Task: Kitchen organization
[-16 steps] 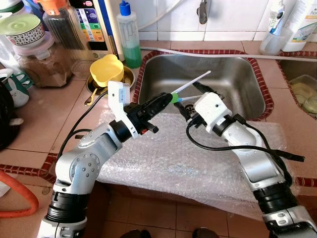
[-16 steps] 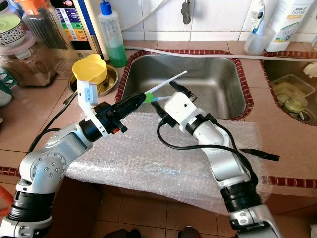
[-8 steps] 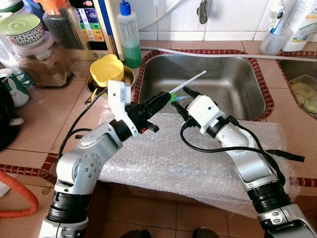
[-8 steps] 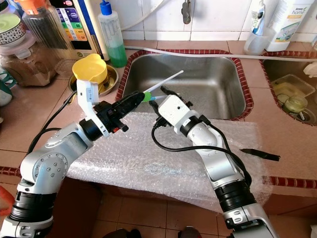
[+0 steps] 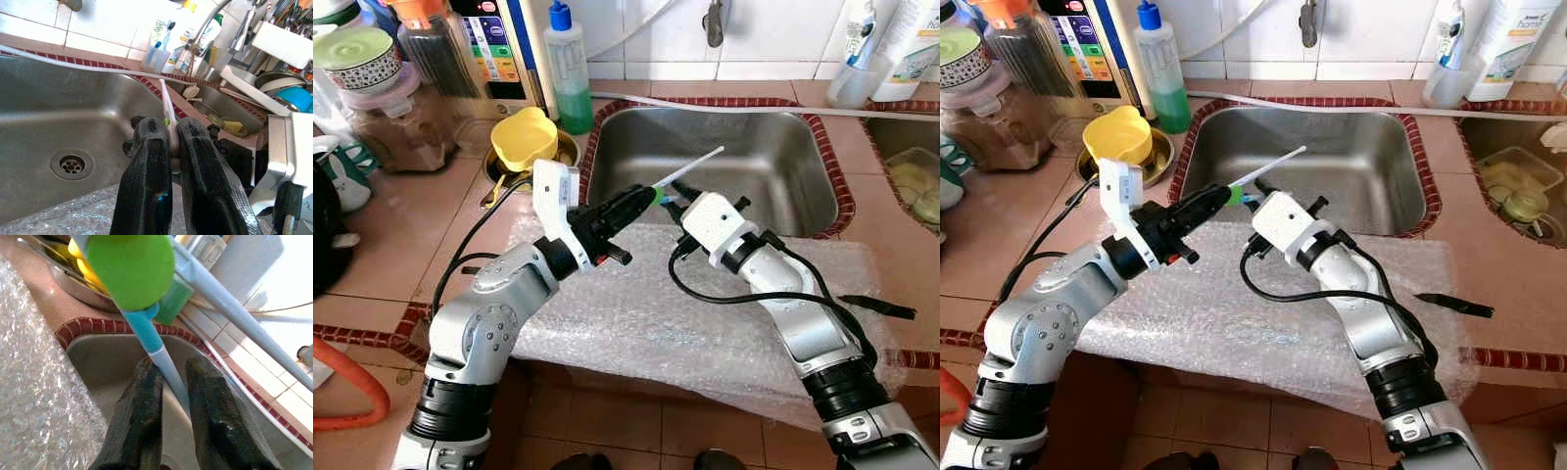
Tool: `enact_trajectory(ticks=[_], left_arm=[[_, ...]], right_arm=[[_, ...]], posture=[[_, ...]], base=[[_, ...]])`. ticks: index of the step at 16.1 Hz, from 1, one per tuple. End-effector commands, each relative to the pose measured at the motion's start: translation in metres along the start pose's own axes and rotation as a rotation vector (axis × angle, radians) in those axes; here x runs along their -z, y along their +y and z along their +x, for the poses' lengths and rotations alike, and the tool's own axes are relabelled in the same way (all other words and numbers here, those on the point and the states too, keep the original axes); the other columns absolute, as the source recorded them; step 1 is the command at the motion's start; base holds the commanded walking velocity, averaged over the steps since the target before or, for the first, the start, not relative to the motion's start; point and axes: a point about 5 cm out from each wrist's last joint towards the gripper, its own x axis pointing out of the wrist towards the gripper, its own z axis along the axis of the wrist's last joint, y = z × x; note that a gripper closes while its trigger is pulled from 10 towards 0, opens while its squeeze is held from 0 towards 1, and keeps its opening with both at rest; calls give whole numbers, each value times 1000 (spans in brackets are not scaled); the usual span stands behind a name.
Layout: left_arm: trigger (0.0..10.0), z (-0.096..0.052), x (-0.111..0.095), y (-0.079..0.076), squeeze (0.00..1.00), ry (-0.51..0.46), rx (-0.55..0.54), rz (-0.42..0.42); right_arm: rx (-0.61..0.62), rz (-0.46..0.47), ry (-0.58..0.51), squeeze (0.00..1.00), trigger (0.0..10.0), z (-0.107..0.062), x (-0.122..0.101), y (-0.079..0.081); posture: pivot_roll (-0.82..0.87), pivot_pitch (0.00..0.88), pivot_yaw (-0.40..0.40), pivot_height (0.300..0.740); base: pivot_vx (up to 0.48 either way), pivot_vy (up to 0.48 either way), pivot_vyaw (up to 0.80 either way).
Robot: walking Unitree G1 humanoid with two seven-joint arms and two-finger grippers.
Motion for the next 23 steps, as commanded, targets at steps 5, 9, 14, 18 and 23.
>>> enact_trajectory(ticks=[5, 9, 14, 18, 23], left_arm=[[10000, -2, 0, -2, 0, 15, 12, 16], [10000, -1, -1, -4, 1000, -1, 28, -9], [10000, -4, -6, 6, 1000, -31, -29, -8], [10000, -15, 7, 29, 1000, 8, -172, 83], [10000, -26, 28, 43, 1000, 99, -233, 192]], right_arm=[[45, -33, 37, 0, 0, -2, 8, -13], [62, -51, 39, 0, 0, -2, 8, -16], [92, -71, 62, 0, 0, -3, 14, -26], [206, -13, 135, 0, 0, -10, 32, -63], [335, 112, 175, 0, 0, -14, 43, -96]], posture=[[-227, 176, 130, 740], [-230, 179, 132, 740], [-226, 180, 132, 740], [-216, 183, 130, 740], [-212, 178, 138, 740]], base=[[0, 0, 0], [0, 0, 0], [0, 0, 0], [0, 0, 0], [0, 0, 0]])
